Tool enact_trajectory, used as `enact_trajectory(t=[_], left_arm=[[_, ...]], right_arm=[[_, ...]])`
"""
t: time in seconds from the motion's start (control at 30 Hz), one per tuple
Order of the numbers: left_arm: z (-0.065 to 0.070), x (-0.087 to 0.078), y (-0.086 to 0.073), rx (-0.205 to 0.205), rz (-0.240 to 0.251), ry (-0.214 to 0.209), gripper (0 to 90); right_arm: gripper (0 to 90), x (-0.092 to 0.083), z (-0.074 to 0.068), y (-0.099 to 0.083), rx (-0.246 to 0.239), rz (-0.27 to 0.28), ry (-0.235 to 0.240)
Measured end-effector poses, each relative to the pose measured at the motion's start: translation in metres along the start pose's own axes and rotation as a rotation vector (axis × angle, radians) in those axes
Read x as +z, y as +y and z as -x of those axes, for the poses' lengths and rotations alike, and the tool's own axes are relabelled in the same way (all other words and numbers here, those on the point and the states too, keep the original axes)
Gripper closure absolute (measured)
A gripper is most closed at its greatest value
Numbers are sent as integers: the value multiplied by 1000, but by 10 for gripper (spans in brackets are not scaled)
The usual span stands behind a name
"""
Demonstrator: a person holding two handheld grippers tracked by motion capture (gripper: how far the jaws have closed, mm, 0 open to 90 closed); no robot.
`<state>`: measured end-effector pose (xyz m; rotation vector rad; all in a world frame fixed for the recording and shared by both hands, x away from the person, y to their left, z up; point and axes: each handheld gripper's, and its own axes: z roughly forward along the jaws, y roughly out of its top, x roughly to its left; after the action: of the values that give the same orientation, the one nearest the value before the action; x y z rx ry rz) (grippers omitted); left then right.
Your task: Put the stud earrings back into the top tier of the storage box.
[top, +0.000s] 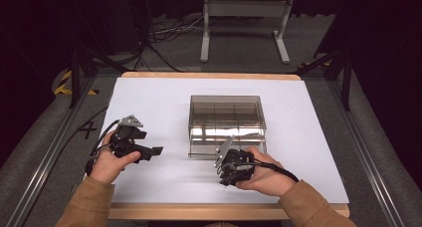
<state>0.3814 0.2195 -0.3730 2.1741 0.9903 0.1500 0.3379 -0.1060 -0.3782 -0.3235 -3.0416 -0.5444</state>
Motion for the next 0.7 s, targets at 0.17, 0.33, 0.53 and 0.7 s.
enact_trajectory(t=[0.17,0.33,0.53,0.7], left_arm=[[0,0,0,2,0,0,128],[0,0,0,0,0,0,128],[0,0,0,0,0,1,128],[0,0,0,0,0,0,128]], right_arm=[[783,11,0,-1,-10,-26,-5],[782,17,-1,-2,2,-59,1],[781,25,0,-3,-6,-73,-11],[780,29,0,-4,2,-97,-8]])
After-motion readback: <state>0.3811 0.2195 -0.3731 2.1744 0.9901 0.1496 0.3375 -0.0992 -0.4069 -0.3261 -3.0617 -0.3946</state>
